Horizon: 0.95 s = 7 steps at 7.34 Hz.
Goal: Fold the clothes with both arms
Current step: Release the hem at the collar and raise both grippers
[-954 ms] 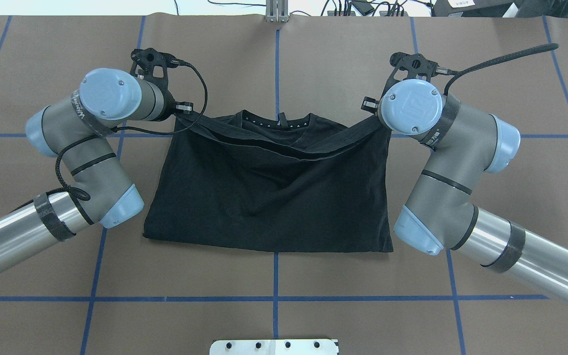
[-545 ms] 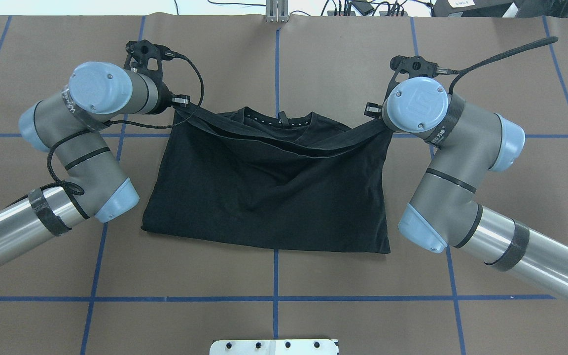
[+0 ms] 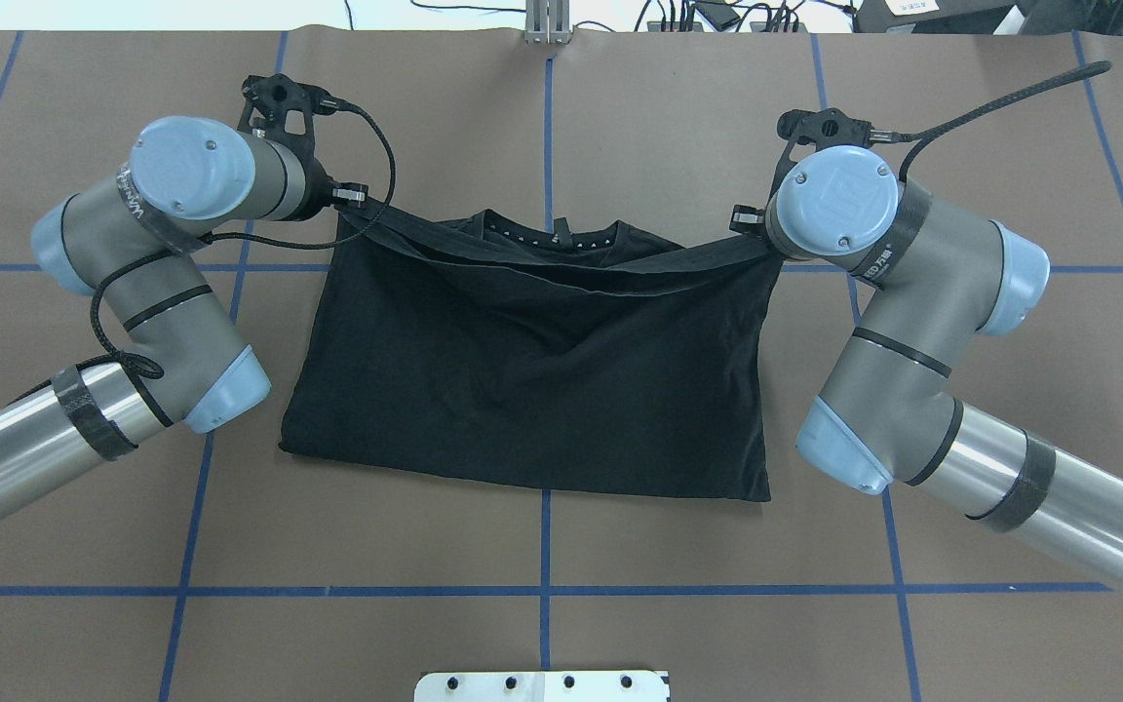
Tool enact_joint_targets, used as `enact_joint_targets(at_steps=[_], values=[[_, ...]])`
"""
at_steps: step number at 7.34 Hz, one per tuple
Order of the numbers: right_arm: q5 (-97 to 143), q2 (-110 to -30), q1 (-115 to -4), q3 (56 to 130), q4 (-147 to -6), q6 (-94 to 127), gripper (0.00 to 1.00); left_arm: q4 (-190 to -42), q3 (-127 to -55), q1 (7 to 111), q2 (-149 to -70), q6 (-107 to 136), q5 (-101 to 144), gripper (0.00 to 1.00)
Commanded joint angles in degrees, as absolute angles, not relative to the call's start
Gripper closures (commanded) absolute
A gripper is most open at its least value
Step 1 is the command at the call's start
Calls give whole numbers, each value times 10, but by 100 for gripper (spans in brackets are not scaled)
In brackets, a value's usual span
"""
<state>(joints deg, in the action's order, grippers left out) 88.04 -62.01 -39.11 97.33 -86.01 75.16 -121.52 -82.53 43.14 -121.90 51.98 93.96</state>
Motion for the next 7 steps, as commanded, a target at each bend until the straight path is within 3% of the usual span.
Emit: enact_joint_targets(at_steps=[1,2,3,4,7], values=[[881,-623,-391,970,-860,742,100,-1216,-824,431,-1219,519,940,100],[881,-623,-391,969,-860,741,100,-1216,-824,431,-1218,519,940,100],[880,-623,-391,966,-860,741,62,-1216,-824,432,-1217,519,940,67],[877,-619,-389,965,-859,744,1,-1222,-824,431,-1213,510,939,1],[962,-622,-426,981,-858,680,0,-1243,-867,435,-1186,481,987,0]])
